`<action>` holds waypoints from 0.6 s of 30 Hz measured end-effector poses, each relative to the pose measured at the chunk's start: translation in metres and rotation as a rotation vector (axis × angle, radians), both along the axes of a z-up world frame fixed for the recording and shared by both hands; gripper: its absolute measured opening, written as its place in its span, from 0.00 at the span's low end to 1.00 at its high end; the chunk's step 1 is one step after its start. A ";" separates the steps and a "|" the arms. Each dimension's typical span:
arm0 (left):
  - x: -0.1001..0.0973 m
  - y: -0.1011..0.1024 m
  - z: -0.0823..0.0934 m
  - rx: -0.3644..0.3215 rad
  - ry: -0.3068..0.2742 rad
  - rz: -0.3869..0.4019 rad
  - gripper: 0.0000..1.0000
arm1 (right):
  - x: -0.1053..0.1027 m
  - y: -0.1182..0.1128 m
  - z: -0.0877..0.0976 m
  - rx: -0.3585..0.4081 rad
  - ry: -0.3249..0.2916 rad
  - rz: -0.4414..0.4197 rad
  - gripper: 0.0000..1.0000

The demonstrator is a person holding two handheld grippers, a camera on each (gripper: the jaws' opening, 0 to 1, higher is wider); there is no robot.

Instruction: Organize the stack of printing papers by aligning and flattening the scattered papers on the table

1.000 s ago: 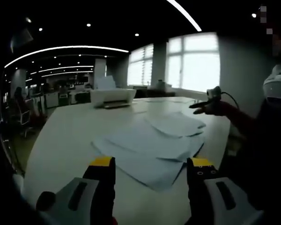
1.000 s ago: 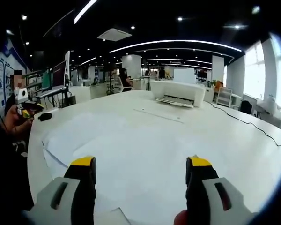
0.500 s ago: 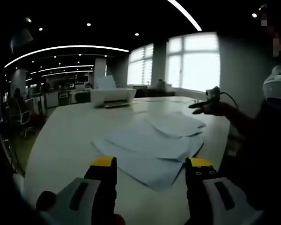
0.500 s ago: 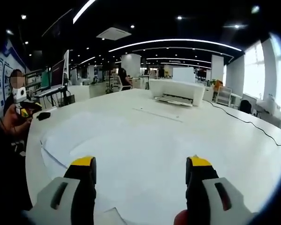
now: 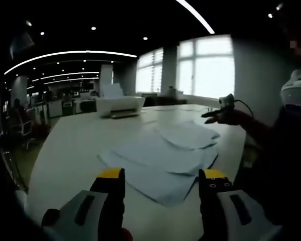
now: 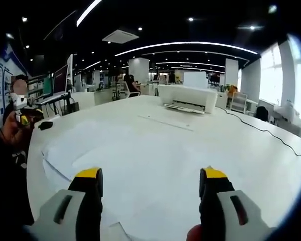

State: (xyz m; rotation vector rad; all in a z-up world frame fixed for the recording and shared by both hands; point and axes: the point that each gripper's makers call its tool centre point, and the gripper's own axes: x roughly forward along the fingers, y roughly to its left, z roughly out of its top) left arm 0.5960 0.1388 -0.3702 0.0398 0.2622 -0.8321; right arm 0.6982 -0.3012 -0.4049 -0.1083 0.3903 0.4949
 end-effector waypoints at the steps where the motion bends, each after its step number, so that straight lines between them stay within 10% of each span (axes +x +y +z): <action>1: 0.000 0.000 0.000 0.000 0.000 -0.001 0.62 | 0.000 0.000 0.000 0.000 0.000 0.000 0.74; 18: 0.001 -0.006 -0.002 0.007 0.006 -0.019 0.62 | 0.018 -0.007 -0.010 0.012 0.009 -0.011 0.74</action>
